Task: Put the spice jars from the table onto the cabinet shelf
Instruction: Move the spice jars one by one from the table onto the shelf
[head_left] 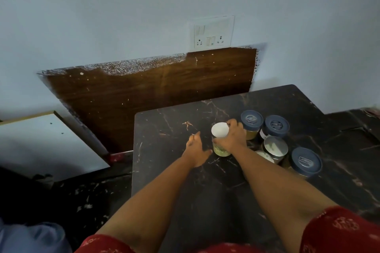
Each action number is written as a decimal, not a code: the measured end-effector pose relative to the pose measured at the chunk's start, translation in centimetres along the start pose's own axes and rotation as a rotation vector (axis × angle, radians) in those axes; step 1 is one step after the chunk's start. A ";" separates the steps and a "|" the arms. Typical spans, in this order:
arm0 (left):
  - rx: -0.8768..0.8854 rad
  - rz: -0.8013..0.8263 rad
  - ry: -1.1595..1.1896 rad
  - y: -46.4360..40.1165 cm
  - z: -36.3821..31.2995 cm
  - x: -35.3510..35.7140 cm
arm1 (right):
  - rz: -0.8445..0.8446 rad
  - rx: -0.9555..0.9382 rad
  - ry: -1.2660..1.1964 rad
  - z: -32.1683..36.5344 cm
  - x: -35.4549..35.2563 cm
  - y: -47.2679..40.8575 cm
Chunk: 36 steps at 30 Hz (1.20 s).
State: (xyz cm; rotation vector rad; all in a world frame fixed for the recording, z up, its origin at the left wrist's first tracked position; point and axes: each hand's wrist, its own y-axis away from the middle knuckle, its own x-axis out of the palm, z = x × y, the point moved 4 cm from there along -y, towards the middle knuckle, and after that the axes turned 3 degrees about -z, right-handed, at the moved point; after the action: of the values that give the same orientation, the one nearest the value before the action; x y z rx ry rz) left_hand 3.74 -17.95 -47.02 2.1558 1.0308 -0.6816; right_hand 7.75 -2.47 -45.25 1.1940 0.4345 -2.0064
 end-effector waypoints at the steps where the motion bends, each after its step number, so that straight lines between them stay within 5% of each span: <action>1: -0.019 0.005 0.049 -0.1 0.2 -0.1 | -0.032 0.032 -0.022 0.4 -0.3 0.2; 5: 0.086 -0.011 0.063 -0.3 -1.2 -0.8 | -0.080 0.124 -0.183 2.5 -1.7 0.9; 10: 0.046 -0.215 0.227 -1.0 -3.2 -3.1 | -0.043 0.047 -0.408 4.9 -2.3 0.8; 15: -0.062 -0.172 0.768 -1.3 -2.4 -5.9 | 0.100 0.315 -1.169 5.1 -3.5 -0.6; 19: -0.162 -0.087 1.029 -0.2 -3.8 -6.9 | 0.022 0.354 -0.948 3.7 -3.1 -1.1; 26: -0.130 0.133 1.095 0.3 -4.3 -6.6 | 0.446 0.390 -1.298 8.0 -2.9 2.0; 30: -0.158 -0.035 0.921 -0.3 -3.5 -7.4 | 0.592 0.429 -1.412 9.3 -3.2 3.0; 33: -0.097 -0.209 0.722 -0.5 -3.4 -8.7 | 0.538 0.442 -1.396 9.5 -3.8 3.1; 36: -0.076 -0.163 0.774 0.2 -4.1 -9.1 | 0.531 0.444 -1.379 9.5 -3.9 3.4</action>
State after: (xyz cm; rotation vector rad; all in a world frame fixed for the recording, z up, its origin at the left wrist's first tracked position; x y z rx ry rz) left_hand -0.47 -19.38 -38.02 2.3206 1.5966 0.1687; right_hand 5.68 -8.84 -36.79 -0.0940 -0.9332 -1.9533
